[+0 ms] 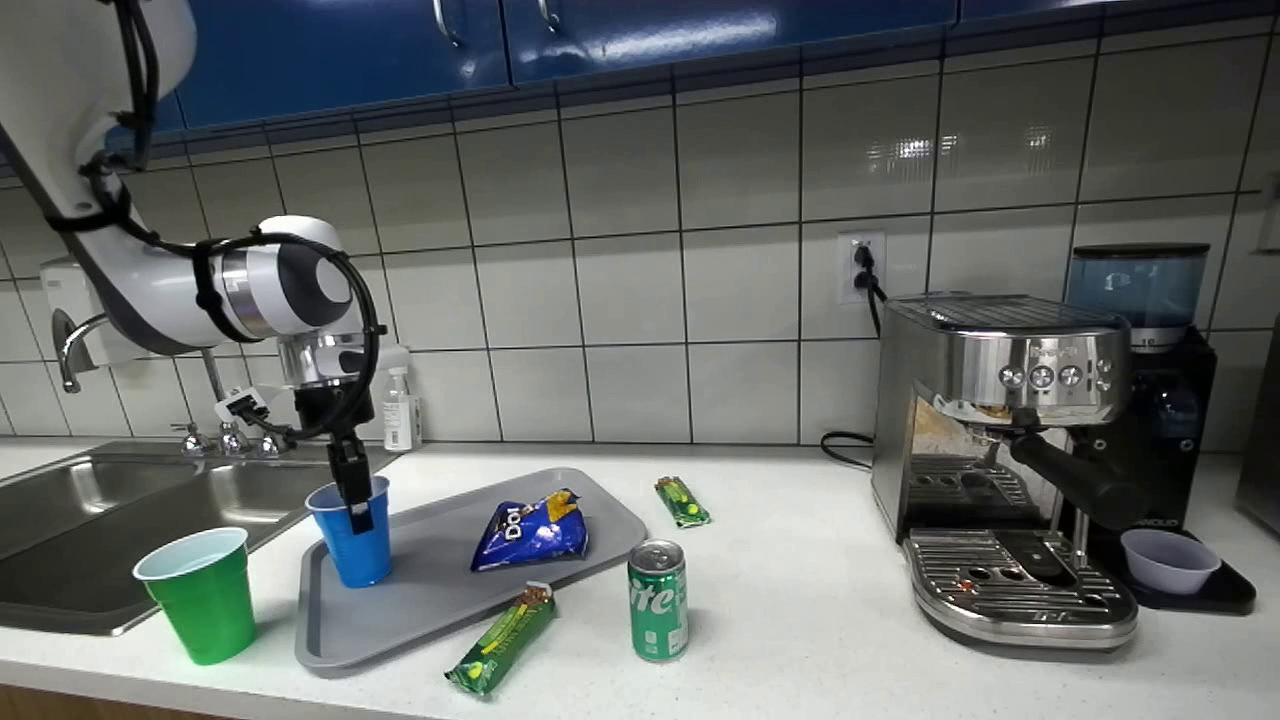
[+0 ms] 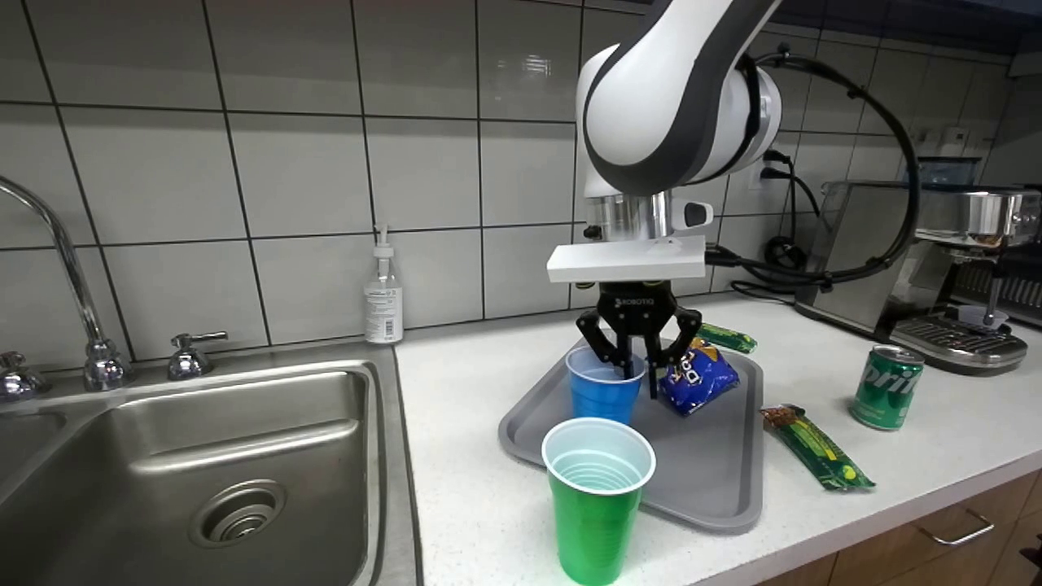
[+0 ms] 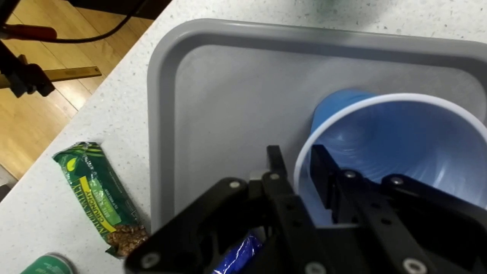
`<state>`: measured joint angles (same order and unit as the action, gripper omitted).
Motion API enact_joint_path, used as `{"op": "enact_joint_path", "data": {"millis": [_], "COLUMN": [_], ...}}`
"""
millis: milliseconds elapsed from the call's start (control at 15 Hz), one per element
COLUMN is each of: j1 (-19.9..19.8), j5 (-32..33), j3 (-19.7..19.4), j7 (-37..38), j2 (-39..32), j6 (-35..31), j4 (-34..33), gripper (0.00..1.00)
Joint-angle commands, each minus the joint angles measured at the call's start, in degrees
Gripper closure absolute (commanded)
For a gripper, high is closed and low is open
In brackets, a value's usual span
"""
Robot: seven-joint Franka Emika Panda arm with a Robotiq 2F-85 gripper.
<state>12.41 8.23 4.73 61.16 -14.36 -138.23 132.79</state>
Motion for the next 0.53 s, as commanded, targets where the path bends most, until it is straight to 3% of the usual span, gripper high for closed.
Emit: {"op": "enact_joint_path", "data": {"millis": [0, 467], "j1": [1.19, 1.51], "j5": [1.13, 0.5], "j3": [-0.96, -0.63], "j7": [2.58, 3.33], "j2": [-0.71, -0.39], "j6": [0.03, 0.24], "j4": [-1.39, -2.49], "gripper": [1.0, 0.99]}}
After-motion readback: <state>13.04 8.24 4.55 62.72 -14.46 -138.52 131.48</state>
